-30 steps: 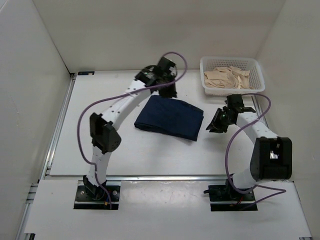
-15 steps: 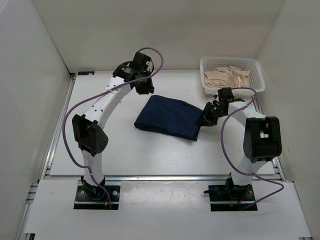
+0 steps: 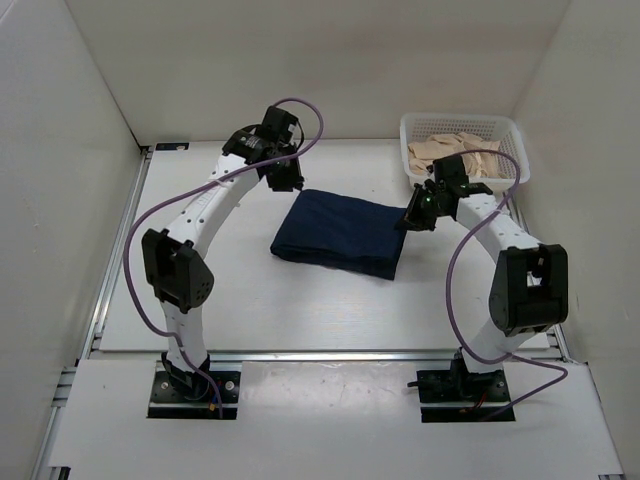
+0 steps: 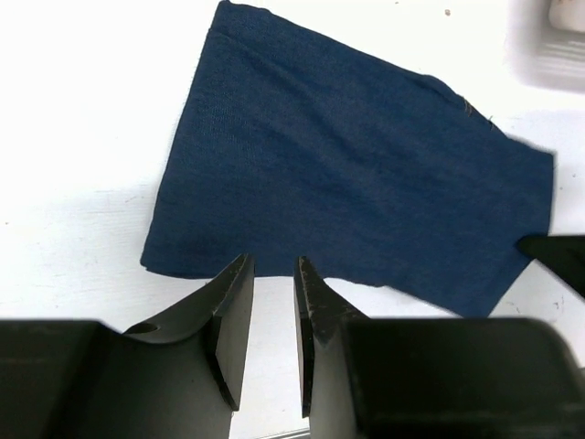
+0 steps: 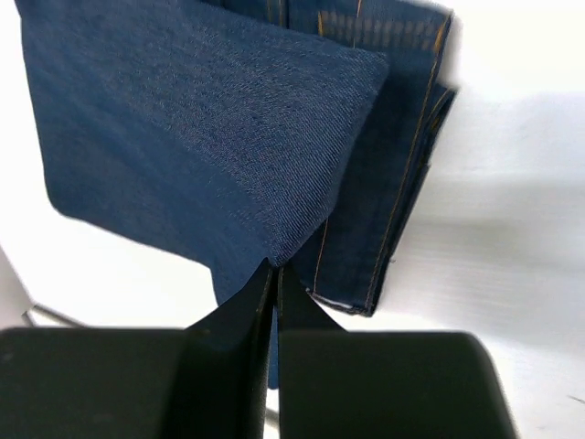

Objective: Fold and stack the trousers
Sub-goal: Fold the trousers

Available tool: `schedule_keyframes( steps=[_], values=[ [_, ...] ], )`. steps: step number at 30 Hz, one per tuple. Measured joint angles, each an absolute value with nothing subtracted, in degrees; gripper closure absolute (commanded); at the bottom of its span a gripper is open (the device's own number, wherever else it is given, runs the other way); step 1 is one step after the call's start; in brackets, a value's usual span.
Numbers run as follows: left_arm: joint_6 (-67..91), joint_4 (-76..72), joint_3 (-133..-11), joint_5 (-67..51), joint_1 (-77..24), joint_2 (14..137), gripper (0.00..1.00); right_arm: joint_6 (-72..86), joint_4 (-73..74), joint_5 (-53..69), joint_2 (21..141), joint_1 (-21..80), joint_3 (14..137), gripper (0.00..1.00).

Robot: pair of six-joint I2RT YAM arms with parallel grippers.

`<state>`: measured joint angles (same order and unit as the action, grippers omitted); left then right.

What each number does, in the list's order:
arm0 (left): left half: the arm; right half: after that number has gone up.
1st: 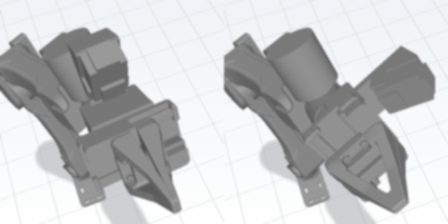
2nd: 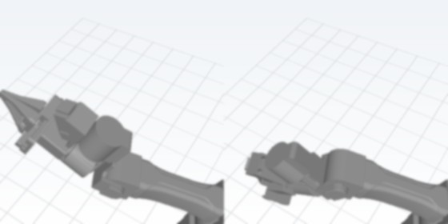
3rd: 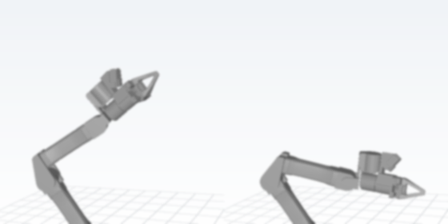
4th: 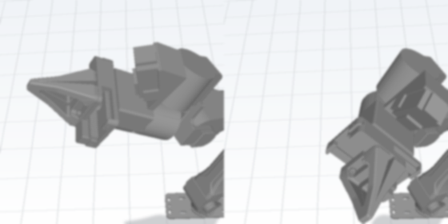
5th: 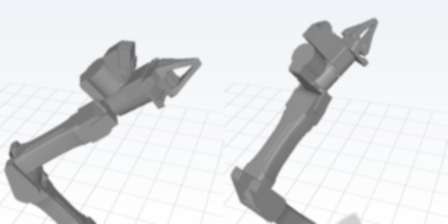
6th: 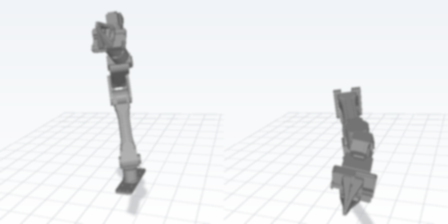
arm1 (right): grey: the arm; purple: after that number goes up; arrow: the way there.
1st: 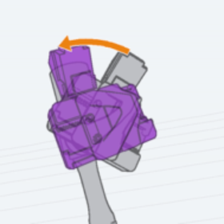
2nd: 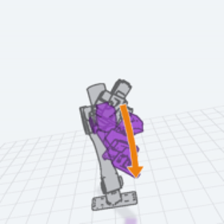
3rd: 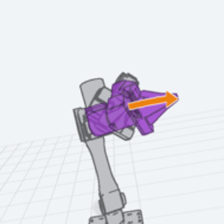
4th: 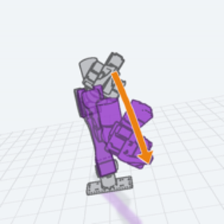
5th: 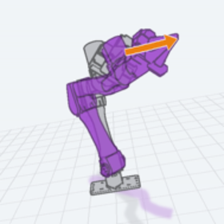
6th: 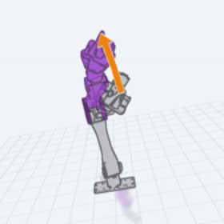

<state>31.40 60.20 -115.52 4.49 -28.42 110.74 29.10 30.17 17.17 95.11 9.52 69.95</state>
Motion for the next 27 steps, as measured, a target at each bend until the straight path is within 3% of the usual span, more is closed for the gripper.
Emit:
schedule_keyframes(
  steps=[3, 4, 6, 7, 10, 11, 12, 13, 18, 22, 27],
  values=[
    [30.8, 59.8, -114.8, 3.3, -28.2, 110.8, 0.66, 28.0, 30.2, 14.0, 94.8, 9.6, 71.6, 0.99],
    [30.5, 59.7, -114.3, 2.7, -28.2, 110.9, 0.67, 27.8, 30.3, 12.8, 95.3, 9.5, 71.9, 0.82],
    [30.0, 59.5, -113.7, 1.8, -28.3, 111.6, 0.67, 27.6, 30.3, 10.2, 97.3, 9.6, 72.4, 0.71],
    [29.8, 59.5, -113.7, 1.4, -28.3, 112.4, 0.69, 27.2, 30.3, 8.7, 98.7, 9.5, 72.5, 0.58],
    [28.9, 59.2, -113.5, 0.3, -28.5, 115.2, 0.69, 27.4, 31.2, 6.5, 101.6, 9.5, 72.3, 0.29],
    [28.6, 59.2, -113.3, 0.0, -28.6, 116.2, 0.69, 27.5, 32.1, 6.0, 101.6, 9.4, 72.1, 0.22],
    [28.3, 59.2, -113.1, -0.3, -28.7, 117.2, 0.69, 27.6, 32.9, 5.7, 101.1, 9.4, 72.1, 0.22],
    [27.8, 59.3, -113.1, -0.5, -28.8, 118.3, 0.69, 27.8, 33.4, 5.1, 100.2, 9.4, 72.1, 0.25],
    [26.2, 59.2, -113.2, -0.8, -29.0, 123.1, 0.90, 28.9, 34.7, 3.6, 92.9, 10.6, 72.3, 0.99],
    [25.5, 57.3, -111.7, -0.9, -29.0, 126.0, 0.90, 30.4, 34.3, 4.5, 92.8, 14.1, 73.2, 0.99],
    [25.5, 54.5, -105.6, -1.2, -28.9, 128.3, 0.90, 31.2, 31.5, 5.3, 101.1, 16.2, 69.9, 0.99]
  ],
)
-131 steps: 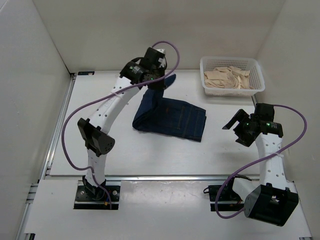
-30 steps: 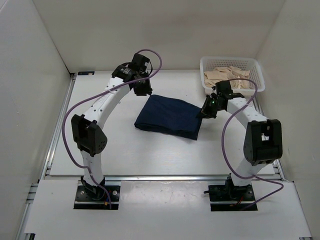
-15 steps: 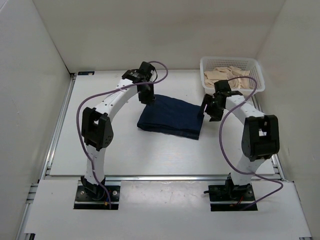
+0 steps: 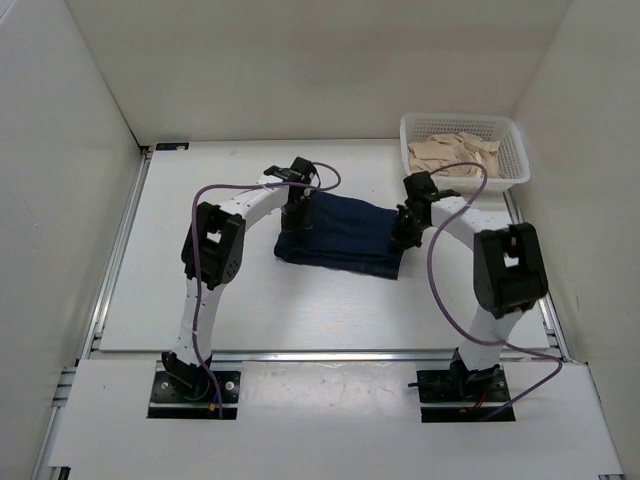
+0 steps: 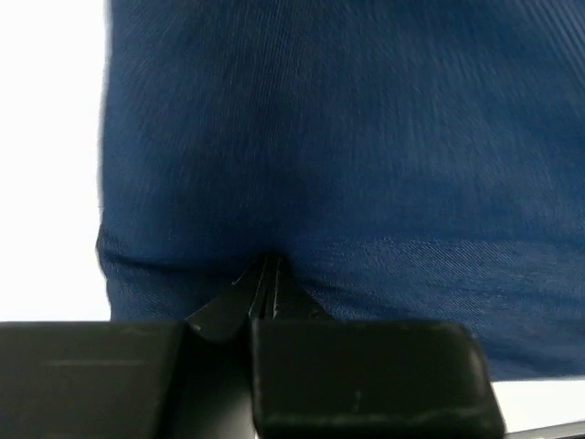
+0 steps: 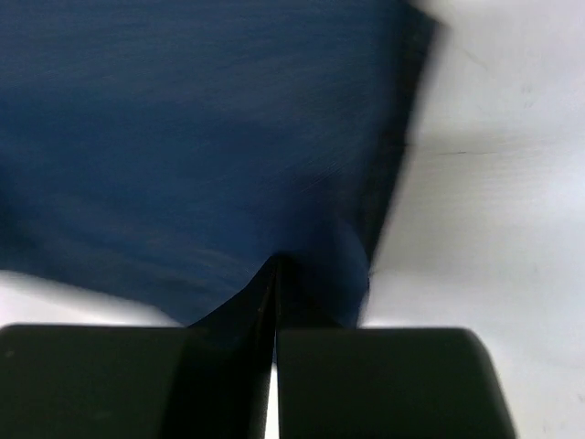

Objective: Fold and stack the trousers
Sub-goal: Fold the trousers

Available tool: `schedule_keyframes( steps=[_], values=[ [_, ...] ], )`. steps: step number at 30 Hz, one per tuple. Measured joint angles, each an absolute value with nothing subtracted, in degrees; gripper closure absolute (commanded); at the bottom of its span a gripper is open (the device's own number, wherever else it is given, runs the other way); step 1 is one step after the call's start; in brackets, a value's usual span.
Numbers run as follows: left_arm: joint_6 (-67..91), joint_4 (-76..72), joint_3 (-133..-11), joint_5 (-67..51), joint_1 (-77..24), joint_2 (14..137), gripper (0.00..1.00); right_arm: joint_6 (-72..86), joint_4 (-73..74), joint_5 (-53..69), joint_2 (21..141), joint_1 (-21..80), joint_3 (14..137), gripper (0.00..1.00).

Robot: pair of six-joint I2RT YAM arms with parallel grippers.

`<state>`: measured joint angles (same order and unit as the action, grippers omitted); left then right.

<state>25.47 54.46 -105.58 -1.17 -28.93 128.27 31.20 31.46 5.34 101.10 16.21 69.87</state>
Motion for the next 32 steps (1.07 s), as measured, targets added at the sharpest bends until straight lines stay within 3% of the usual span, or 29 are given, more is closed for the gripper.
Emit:
schedule_keyframes(
  steps=[3, 11, 12, 13, 15, 16, 18, 20, 21, 23, 32],
  values=[
    [26.0, 52.4, -102.1, -2.0, -28.8, 127.3, 0.90, 32.0, 30.6, 6.6, 106.2, 15.6, 68.3, 0.99],
    [30.2, 49.8, -83.5, -0.9, -29.0, 114.2, 0.90, 31.7, 30.4, 6.8, 104.7, 16.6, 68.3, 0.99],
    [30.5, 51.1, -82.0, -0.2, -29.0, 112.2, 0.83, 31.5, 31.2, 6.7, 103.7, 16.9, 68.4, 0.96],
    [30.7, 52.7, -81.3, 0.7, -28.9, 110.3, 0.79, 31.3, 32.2, 6.2, 101.8, 17.1, 68.5, 0.89],
    [30.8, 55.2, -81.7, 2.7, -28.6, 106.3, 0.71, 31.2, 34.3, 4.8, 97.1, 17.2, 69.3, 0.53],
    [30.8, 57.4, -83.6, 4.2, -28.5, 104.3, 0.60, 30.6, 35.6, 3.7, 94.3, 17.1, 70.5, 0.24],
    [30.3, 60.1, -88.4, 6.6, -28.2, 101.3, 0.53, 30.2, 37.0, 1.1, 89.0, 17.1, 72.9, 0.08],
    [29.8, 61.9, -94.6, 9.1, -27.8, 99.0, 0.31, 29.5, 38.0, -2.2, 83.2, 17.1, 75.2, 0.04],
    [29.5, 62.6, -97.3, 10.3, -27.5, 97.7, 0.30, 29.2, 38.5, -4.1, 80.1, 17.0, 76.0, 0.03],
    [29.5, 64.1, -101.2, 12.2, -26.9, 94.5, 0.00, 28.9, 40.0, -8.0, 74.2, 16.8, 77.2, 0.03],
    [28.0, 65.6, -101.5, 18.8, -19.9, 75.6, 0.00, 27.7, 49.9, -23.8, 58.7, 15.1, 77.5, 0.02]
  ],
)
